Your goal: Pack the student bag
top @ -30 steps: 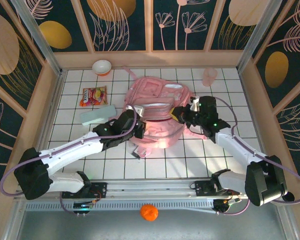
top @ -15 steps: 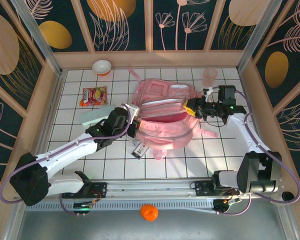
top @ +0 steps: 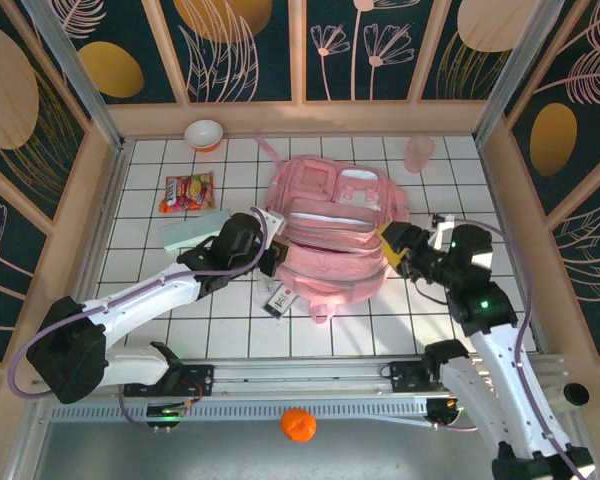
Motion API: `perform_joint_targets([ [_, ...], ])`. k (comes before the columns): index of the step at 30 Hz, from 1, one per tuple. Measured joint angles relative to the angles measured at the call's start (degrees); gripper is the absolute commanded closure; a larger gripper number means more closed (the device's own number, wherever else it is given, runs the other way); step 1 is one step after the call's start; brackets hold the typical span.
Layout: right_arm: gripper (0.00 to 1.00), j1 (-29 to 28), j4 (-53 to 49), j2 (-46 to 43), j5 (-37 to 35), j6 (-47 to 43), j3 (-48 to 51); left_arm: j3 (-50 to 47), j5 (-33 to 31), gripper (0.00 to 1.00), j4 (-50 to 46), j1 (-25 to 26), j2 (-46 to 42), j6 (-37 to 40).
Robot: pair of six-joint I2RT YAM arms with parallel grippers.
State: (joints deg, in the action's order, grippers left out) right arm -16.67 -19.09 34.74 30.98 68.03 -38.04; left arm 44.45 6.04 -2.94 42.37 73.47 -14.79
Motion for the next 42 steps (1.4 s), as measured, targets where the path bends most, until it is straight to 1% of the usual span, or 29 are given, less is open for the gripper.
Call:
perform_joint_targets([
  [3, 0.41, -9.51, 1.99, 2.36, -5.97, 4.83, 0.22, 0.31, 0.02, 1.00, 0.22, 0.00, 0.09, -0.02],
  [5, 0.41, -14.99, 6.01, 6.08, -9.09, 7.65, 0.48, 0.37, 0.20, 1.00, 0.48, 0.00, 0.09, -0.04],
  [8, 0.41, -20.35, 13.31, 12.87, -12.81, 10.99, 1.18, 0.44, 0.50, 1.00, 0.70, 0.00, 0.09, -0.07],
  [10, 0.41, -22.84, 17.09, 17.38, -15.02, 12.94, 1.44, 0.44, 0.85, 1.00, 1.03, 0.00, 0.09, -0.15],
  [14, 0.41, -26.16, 24.28, 23.52, -18.49, 16.50, 2.16, 0.44, 1.70, 1.00, 1.70, 0.00, 0.09, -0.48],
  [18, 0.41, -27.32, 29.92, 27.28, -21.38, 19.02, 3.19, 0.44, 3.19, 1.00, 2.71, 0.00, 0.11, -0.50],
  [22, 0.44, -27.26, 32.09, 28.94, -23.93, 19.58, 3.19, 0.44, 4.31, 1.00, 2.99, -0.07, 0.09, -0.46],
  [24, 0.46, -26.82, 32.68, 29.05, -24.35, 19.50, 3.19, 0.44, 4.72, 1.00, 3.19, -0.07, 0.09, -0.26],
  [27, 0.52, -25.46, 33.53, 29.46, -24.24, 19.23, 3.13, 0.44, 5.57, 1.00, 3.21, -0.07, 0.09, 0.79],
  [30, 0.53, -24.20, 34.10, 30.91, -23.41, 18.93, 2.60, 0.33, 5.70, 1.00, 3.50, -0.07, 0.09, 2.16],
  [33, 0.61, -23.39, 34.69, 32.28, -22.93, 18.51, 2.25, 0.31, 6.19, 1.00, 3.50, -0.04, 0.09, 3.65],
  [37, 0.94, -21.99, 34.77, 33.33, -21.92, 17.25, 1.92, 0.31, 7.17, 1.00, 3.56, 0.00, 0.09, 5.49],
  [38, 1.00, -21.62, 34.82, 33.35, -21.51, 16.83, 1.90, 0.31, 6.95, 1.00, 3.48, 0.07, 0.07, 5.66],
  [42, 1.00, -20.13, 33.94, 32.96, -18.95, 14.80, 1.75, 0.28, 5.05, 1.00, 3.13, 0.07, 0.07, 6.54],
])
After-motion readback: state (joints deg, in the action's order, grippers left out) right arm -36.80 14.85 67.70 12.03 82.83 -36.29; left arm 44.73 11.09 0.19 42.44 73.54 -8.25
